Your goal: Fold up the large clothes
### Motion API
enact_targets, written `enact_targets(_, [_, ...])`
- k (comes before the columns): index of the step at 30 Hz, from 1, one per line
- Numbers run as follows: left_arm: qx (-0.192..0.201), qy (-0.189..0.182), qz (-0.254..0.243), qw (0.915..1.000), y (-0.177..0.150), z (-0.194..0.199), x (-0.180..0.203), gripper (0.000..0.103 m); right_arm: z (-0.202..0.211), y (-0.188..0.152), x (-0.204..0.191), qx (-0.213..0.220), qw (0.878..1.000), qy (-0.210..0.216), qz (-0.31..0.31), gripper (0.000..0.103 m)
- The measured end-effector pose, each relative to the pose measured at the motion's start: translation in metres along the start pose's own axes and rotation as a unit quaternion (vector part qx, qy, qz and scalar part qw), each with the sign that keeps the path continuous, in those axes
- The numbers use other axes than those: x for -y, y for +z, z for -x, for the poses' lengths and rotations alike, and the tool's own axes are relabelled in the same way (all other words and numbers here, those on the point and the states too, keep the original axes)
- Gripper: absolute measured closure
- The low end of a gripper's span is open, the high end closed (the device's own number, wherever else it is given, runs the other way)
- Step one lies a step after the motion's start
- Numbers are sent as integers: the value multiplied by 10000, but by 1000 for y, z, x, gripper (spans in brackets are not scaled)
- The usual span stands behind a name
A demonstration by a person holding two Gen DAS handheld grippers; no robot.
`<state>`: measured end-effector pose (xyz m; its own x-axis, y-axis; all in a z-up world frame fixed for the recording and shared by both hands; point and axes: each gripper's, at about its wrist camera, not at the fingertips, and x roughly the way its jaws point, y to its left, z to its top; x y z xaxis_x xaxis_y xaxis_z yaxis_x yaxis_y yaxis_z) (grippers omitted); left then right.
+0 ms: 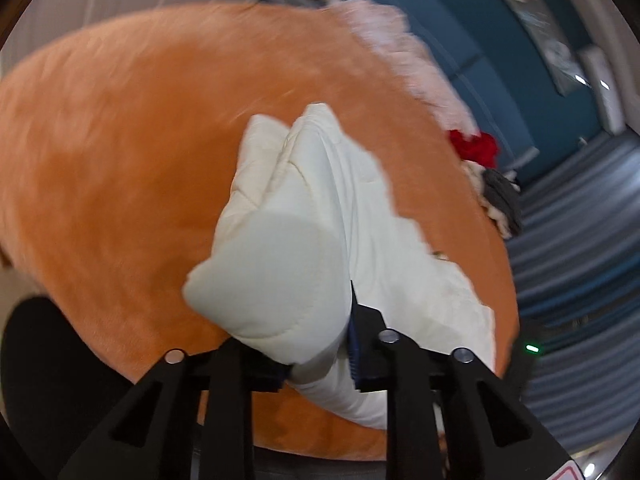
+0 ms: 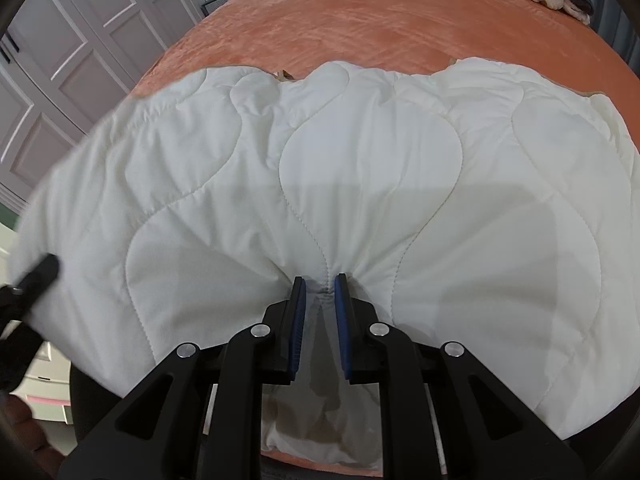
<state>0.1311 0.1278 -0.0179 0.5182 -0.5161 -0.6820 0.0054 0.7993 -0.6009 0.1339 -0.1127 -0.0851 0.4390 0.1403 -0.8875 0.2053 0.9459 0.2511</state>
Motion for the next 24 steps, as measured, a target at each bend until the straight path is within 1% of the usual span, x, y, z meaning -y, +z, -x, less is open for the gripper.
enact_targets(2, [108,-50,-217,9997,1,10,15,87,20,-4,3,138,9998,156,53,87])
enact_targets(4, [195,-108,-417,9989,4,20,30,88,42,-13,9,223,9994,221,164,87])
enact_targets(7, [286,-204,-593,9976,7,34,41,89,59,-32,23,111,9992,366,152,87])
enact_targets(10, [336,-249,-701,9967,9,44,50,90,57,-47,20,-25,9983,555,196,87])
enact_targets(12, [432,-218,-792,9957,6,57,54,90,48,-49,10,-142,9970,740,199,87])
enact_targets(15, [545,-116,-1006,9934,3,67,65,91,23,-48,-13,-279,9932,1096,289,87])
enact_targets(17, [584,-8,-1265,9902,0,75,77,91,9,-46,-19,-287,9903,1342,201,89])
enact_targets(19, [599,111,-1531,9863,-5,76,91,91,7,-43,-17,-252,9891,1450,-28,89])
enact_targets(22, [633,57,-1929,9792,-13,74,113,91,29,-44,-3,-108,9870,1600,-143,87])
enact_targets(24, [635,-37,-2284,9715,-20,70,136,91,53,-50,17,82,9882,1526,-139,87])
